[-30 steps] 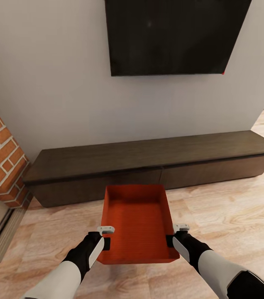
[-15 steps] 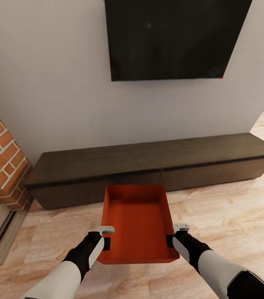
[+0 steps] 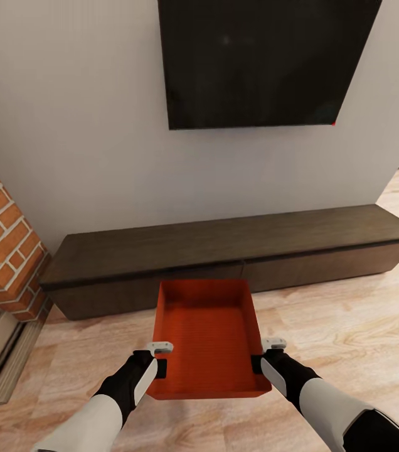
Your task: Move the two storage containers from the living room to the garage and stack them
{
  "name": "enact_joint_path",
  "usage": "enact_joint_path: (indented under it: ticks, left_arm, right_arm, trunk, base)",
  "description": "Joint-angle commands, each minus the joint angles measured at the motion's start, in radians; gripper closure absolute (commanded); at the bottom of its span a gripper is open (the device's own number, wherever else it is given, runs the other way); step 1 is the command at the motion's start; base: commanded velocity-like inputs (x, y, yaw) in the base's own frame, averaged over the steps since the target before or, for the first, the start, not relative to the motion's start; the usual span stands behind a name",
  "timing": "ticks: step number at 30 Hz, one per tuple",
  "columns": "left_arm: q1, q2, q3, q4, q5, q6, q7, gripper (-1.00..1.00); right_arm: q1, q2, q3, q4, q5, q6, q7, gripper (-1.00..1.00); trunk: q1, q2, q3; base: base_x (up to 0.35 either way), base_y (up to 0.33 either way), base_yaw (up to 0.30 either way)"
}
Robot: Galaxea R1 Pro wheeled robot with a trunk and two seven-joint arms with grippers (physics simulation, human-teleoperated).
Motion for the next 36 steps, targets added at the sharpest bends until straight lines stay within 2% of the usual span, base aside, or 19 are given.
enact_joint_path:
  ticks: [1,36]
  left_arm:
    - [0.0,0.002,-0.011,0.019,-0.014,0.012,0.015,1.0]
    - [0.0,0.002,-0.011,0.019,-0.014,0.012,0.015,1.0]
  right_arm:
    - [-0.001,-0.001,0.03,-0.02,-0.016,0.0,0.003,1.0]
    - [-0.002,-0.001,0.032,-0.02,-0.017,-0.008,0.005,1.0]
  trunk:
    - [-0.004,0.007,0.002]
    - [-0.138,0.252,0.112]
  base:
    - [0.0,0.0,0.0]
    - [0.0,0.0,0.0]
